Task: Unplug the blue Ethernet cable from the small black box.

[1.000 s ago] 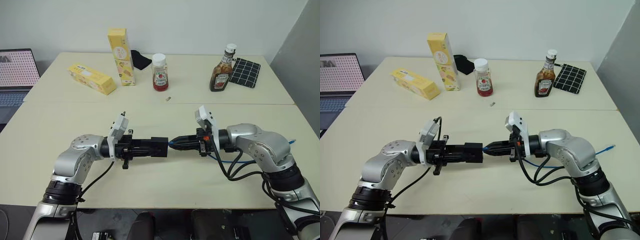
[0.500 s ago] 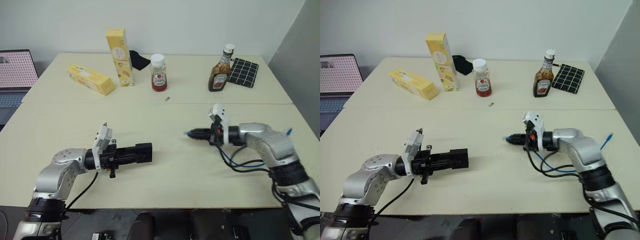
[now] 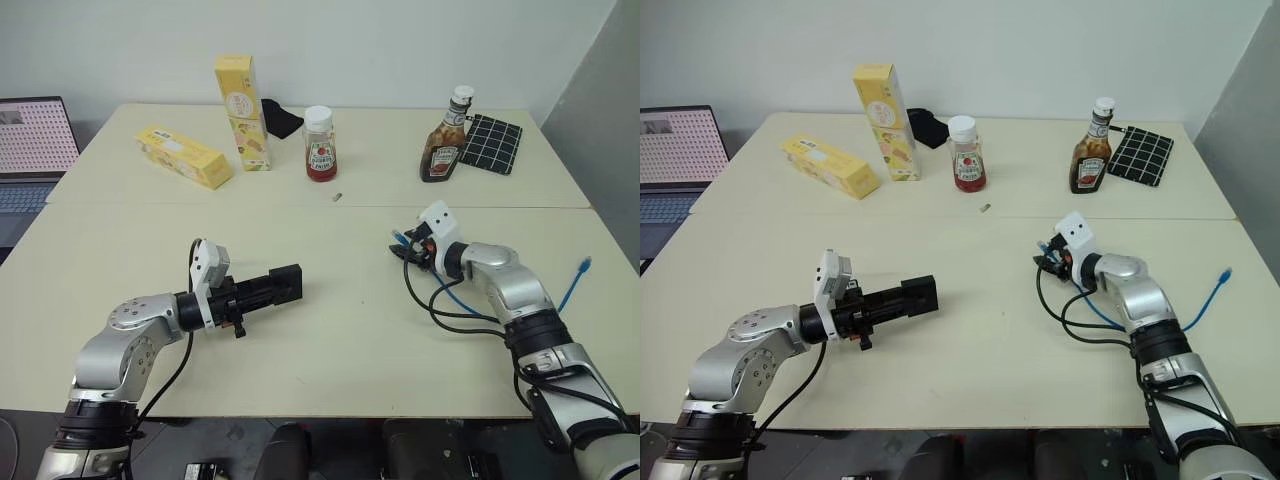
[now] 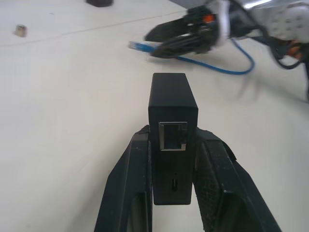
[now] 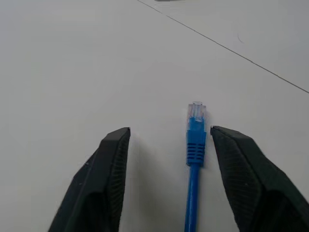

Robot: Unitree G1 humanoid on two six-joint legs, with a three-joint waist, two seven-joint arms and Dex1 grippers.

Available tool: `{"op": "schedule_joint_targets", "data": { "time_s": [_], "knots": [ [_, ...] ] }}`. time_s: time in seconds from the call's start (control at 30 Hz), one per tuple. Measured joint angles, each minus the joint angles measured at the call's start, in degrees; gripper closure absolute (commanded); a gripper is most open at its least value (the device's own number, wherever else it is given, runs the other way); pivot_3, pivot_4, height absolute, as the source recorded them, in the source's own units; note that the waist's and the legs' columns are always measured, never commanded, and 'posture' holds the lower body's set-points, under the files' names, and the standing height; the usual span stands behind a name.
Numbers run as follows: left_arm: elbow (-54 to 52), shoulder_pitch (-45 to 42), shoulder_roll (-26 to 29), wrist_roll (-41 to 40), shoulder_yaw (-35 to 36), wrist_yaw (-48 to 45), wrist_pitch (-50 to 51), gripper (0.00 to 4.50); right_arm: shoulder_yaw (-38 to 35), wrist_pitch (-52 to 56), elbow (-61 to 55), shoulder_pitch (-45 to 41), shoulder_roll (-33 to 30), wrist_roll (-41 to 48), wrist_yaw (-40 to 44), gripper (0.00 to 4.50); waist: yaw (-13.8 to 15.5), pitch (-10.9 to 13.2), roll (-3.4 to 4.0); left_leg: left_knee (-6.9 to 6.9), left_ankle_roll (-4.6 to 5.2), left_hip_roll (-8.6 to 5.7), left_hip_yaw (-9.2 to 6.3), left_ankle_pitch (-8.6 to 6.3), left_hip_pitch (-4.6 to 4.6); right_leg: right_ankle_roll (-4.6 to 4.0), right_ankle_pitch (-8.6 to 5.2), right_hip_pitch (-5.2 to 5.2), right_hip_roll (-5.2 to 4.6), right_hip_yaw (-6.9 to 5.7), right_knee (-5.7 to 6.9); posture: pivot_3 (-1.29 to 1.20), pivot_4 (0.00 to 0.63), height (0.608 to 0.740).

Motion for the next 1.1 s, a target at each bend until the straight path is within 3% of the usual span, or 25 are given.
{"op": "schedule_joint_targets", "data": {
  "time_s": [0.17,0.3,0.6,0.67,0.83,0.97,1.1],
  "knots": [
    [12.5,-4.3,-7.3,9.9,3.4,14.3,-18.5,3.72,0.1,5.6,-17.9,0.9,-2.4,5.6,7.2,0.92,-0.3,0.0,-0.07,0.01,0.0,-0.01,0.0,0.0,0.06,0.0,0.01,0.0,0.0,-0.02,0.0,0.0,0.15,0.74],
    [26.5,-7.7,-8.7,15.8,7.2,23.9,-34.0,3.72,3.5,11.3,-24.4,-1.6,3.6,7.6,6.3,0.92,-0.5,0.0,-0.07,0.0,0.0,0.04,-0.03,0.0,0.05,-0.01,0.02,-0.11,0.03,-0.1,0.12,0.0,0.15,0.74],
    [46.8,-13.0,-10.1,19.4,7.7,29.7,-47.2,3.72,8.8,13.2,-24.7,-4.0,7.5,5.2,4.3,0.92,0.7,-0.1,-0.15,0.13,-0.01,-0.2,-0.09,0.01,-0.04,0.13,0.09,0.01,-0.24,-0.2,-0.01,0.0,0.15,0.74],
    [48.6,-13.8,-10.2,19.3,7.8,29.9,-48.1,3.01,8.9,13.2,-24.7,-4.0,7.5,5.0,4.3,0.84,0.7,-0.1,-0.15,0.12,-0.01,-0.2,-0.09,0.01,0.0,0.13,0.09,0.02,-0.15,-0.22,0.02,0.0,0.15,0.74],
    [49.2,-13.3,-10.2,17.2,9.2,28.2,-47.5,2.04,8.9,13.8,-25.0,-3.9,7.1,4.8,3.9,0.84,0.1,-0.1,-0.13,0.09,-0.01,-0.14,-0.15,0.01,0.04,0.12,0.08,0.02,-0.05,-0.25,0.08,0.0,0.15,0.74],
    [42.4,-8.5,-10.1,16.0,9.4,28.1,-44.8,1.11,8.9,15.1,-26.7,-2.8,7.2,4.9,3.1,0.84,-0.2,-0.1,-0.11,0.07,-0.01,-0.07,-0.3,0.01,0.05,0.12,0.08,0.01,-0.11,-0.15,0.04,0.0,0.15,0.74],
    [31.8,-1.2,-9.8,14.8,9.5,28.5,-38.9,0.99,8.8,16.5,-27.7,-1.5,7.4,5.1,1.6,0.84,-0.8,-0.1,-0.11,0.04,-0.01,0.02,-0.35,0.0,0.07,0.12,0.09,0.0,-0.15,-0.08,0.03,0.0,0.15,0.74]
  ]
}}
